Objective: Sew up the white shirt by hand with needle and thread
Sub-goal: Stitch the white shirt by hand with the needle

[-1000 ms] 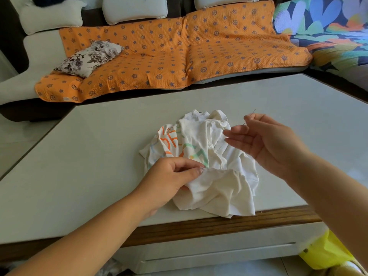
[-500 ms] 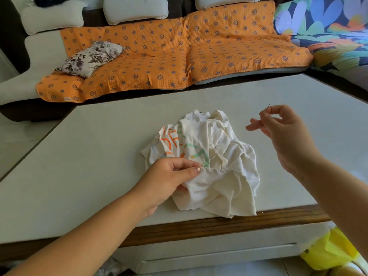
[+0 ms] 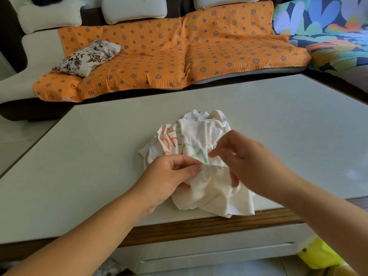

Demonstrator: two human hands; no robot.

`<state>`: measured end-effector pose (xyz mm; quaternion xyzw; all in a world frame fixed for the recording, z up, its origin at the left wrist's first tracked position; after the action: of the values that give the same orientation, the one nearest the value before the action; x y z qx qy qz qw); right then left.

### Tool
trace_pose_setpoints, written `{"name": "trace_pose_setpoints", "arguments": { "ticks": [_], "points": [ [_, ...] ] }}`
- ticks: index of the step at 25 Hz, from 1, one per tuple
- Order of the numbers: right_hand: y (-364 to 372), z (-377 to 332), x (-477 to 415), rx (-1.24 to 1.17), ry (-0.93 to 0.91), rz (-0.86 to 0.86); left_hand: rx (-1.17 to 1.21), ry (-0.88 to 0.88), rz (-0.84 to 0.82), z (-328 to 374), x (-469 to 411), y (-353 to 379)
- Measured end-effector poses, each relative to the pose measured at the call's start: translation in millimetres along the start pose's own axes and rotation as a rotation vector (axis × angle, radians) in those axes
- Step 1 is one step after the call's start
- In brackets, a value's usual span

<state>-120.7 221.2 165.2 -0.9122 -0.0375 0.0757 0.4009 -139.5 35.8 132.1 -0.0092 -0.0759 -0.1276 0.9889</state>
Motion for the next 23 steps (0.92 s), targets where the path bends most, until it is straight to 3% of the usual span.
{"name": "trace_pose_setpoints", "arguments": {
  "ticks": [2, 8, 15, 23],
  "points": [
    [9.5, -1.2, 4.1, -0.076, 0.022, -0.087, -0.03, 0.037, -0.009, 1.7, 1.3, 1.4],
    [12.4, 3.6, 3.8, -0.241, 0.077, 0.016, -0.181, 0.117, 0.022, 5.6, 1.3, -5.4],
    [12.5, 3.9, 5.6, -0.099, 0.082, -0.073, -0.193, 0.163, 0.028, 4.7, 0.4, -3.1],
    [13.2, 2.1, 5.9, -0.105, 0.081, -0.103, -0.173, 0.147, 0.032, 2.3, -1.6, -2.9]
  ]
}}
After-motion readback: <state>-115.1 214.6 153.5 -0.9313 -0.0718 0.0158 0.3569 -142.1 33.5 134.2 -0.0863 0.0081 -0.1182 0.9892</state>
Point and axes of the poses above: each hand's wrist, its own x-axis away from the middle knuckle, its own y-axis out of the palm, z = x × y, the point moved 2 cm from there along -x, towards the middle knuckle, and after that the axes turned 9 degrees about x, right-handed, at the moved point
